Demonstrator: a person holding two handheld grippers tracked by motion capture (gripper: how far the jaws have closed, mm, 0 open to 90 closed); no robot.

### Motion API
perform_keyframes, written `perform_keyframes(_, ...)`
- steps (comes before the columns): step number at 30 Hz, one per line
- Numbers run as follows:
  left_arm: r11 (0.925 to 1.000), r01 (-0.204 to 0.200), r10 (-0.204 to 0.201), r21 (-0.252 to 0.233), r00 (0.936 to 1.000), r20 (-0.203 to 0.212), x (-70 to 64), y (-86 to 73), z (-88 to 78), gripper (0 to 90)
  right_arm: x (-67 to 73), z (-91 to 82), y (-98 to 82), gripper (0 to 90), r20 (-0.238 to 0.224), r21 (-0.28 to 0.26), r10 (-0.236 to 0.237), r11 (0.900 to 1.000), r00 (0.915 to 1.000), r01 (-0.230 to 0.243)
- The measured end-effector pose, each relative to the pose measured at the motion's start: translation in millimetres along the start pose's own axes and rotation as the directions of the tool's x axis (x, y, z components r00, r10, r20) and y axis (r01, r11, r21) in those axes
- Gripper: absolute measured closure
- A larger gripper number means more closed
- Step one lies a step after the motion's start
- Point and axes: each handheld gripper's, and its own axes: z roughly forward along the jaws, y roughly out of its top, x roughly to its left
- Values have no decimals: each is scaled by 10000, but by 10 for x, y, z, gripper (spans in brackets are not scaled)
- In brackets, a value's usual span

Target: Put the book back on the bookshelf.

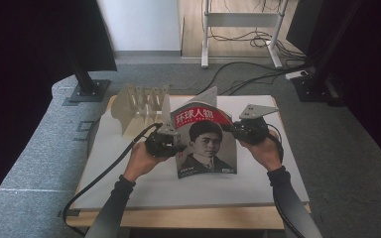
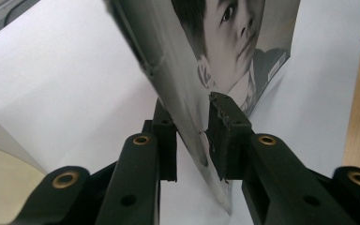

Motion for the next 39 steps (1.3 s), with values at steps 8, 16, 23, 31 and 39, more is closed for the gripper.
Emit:
perform_keyframes(8,9999,-104,102,-86,9997,-227,-16,57,32,813,4,-48,-43,843,-15,-10,-23,10000,10000,23)
perform_keyframes(16,9968,-515,492,-614,9981,-382,29,57,-15,867,-45,-130,-97,841,107,-133,79,9999,9999,-77)
perform_keyframes(23,9952,-483,480,-855,9988,-54,49,-99,-44,867,-14,-72,-70,835,-15,-174,-113,9998,9999,113)
perform_keyframes(31,9881,-456,504,-1471,9983,289,61,8,-255,809,25,-72,-52,837,-34,-74,-355,9993,9994,355)
perform_keyframes(39,9936,-410,405,-1053,9992,-76,71,202,-364,859,27,-78,-59,821,-39,-77,-390,9992,9992,390)
